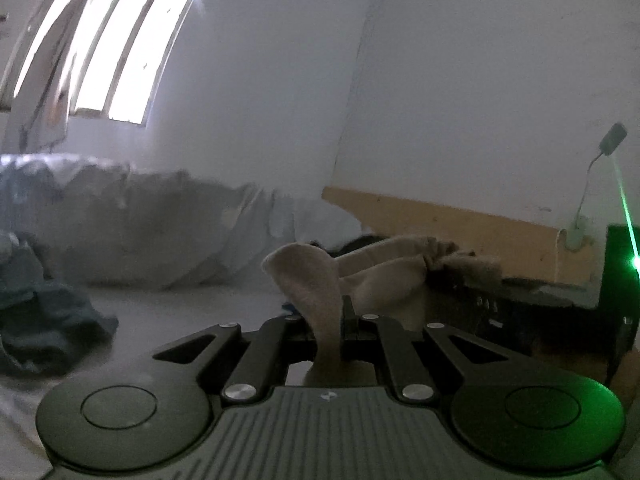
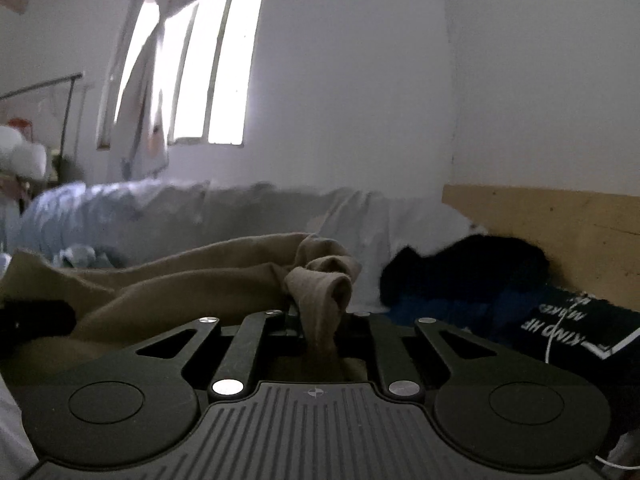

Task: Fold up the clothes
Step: 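Lift the beige shirt with the left tool while the right tool grips its other end, then lower the beige shirt onto the dark clothes by the headboard with both tools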

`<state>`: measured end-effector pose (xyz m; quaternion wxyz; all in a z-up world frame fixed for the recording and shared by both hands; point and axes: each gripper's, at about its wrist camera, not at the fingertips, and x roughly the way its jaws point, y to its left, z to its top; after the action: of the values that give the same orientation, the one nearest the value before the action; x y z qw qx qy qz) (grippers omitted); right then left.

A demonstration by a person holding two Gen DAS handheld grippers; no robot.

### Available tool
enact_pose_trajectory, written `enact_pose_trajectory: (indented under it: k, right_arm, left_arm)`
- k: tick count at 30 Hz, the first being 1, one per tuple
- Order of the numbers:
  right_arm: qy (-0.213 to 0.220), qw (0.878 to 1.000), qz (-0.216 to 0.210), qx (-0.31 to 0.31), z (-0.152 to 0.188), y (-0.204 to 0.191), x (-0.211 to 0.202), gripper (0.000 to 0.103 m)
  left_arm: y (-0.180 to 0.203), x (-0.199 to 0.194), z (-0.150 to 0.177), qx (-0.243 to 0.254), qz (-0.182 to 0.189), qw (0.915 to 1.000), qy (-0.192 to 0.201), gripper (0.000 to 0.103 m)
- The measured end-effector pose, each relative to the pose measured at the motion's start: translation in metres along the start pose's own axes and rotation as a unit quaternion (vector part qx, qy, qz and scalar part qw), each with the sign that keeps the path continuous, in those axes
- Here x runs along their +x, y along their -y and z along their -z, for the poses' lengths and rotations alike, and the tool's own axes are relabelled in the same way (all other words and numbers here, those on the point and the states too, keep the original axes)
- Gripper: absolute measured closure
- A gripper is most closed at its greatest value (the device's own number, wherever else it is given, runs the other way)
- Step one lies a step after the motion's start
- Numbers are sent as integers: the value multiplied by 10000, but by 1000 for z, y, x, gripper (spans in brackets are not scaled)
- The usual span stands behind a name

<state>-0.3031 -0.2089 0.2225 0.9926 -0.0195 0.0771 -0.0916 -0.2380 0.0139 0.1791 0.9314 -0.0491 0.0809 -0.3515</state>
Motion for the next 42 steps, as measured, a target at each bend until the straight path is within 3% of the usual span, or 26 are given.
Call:
enact_pose_trajectory:
  k: [8,17,30,36,42]
  right_arm:
    - [463,9985,256,137,-31,26,-43,90]
    - [1002,9929,592,254,-69,63,-77,90]
    - [1312,9841,1162,292,-110,133,-73,90]
    - [1306,9785,1557,350,-106,175,-65,90]
    - [1011,9756,1931,247,-86,210,-44,90]
  left_arm:
    - [42,-2,-47,412,261,9980,402,93]
    - [86,-3,-74,707,614,9939,588,93]
    - [136,43,-108,825,1158,9883,551,93]
    - [172,78,-99,914,1472,9835,523,93]
    - [197,114,-66,792,1687,9817,382,93]
